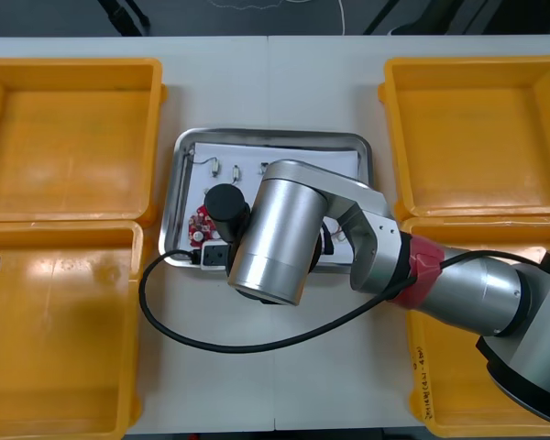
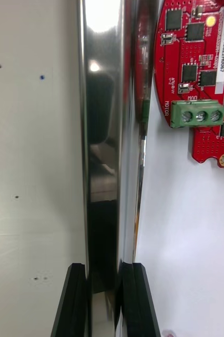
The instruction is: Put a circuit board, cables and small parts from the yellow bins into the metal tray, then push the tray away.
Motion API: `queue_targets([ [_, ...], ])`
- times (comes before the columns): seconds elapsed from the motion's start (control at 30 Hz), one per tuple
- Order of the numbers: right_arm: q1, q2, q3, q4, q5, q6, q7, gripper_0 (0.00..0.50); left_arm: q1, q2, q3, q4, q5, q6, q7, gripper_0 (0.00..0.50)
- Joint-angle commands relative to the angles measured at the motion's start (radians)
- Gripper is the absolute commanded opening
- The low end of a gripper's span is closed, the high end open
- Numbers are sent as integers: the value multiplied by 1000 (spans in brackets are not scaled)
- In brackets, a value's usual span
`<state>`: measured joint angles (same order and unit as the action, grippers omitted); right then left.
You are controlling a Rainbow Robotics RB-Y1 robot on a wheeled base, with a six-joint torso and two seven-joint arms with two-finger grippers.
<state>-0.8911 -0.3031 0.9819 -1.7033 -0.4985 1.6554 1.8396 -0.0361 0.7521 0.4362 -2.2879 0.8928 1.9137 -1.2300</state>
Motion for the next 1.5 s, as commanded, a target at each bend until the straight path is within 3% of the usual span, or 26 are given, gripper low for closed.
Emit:
queue_targets([
  [0.03, -71, 30, -28, 22, -17, -11, -10, 0, 21, 46, 30, -31, 8, 6, -97, 500],
  [0.43, -124, 28, -29, 105, -17, -49, 16, 0, 21, 46, 30, -31, 8, 6, -97, 500],
  [1.1, -244, 30, -31, 294, -141, -210, 90, 0, 21, 46, 30, -31, 8, 6, -97, 500],
  [1.5, -285, 30, -31, 369, -144, -236, 150, 0, 21, 46, 30, -31, 8, 6, -97, 500],
])
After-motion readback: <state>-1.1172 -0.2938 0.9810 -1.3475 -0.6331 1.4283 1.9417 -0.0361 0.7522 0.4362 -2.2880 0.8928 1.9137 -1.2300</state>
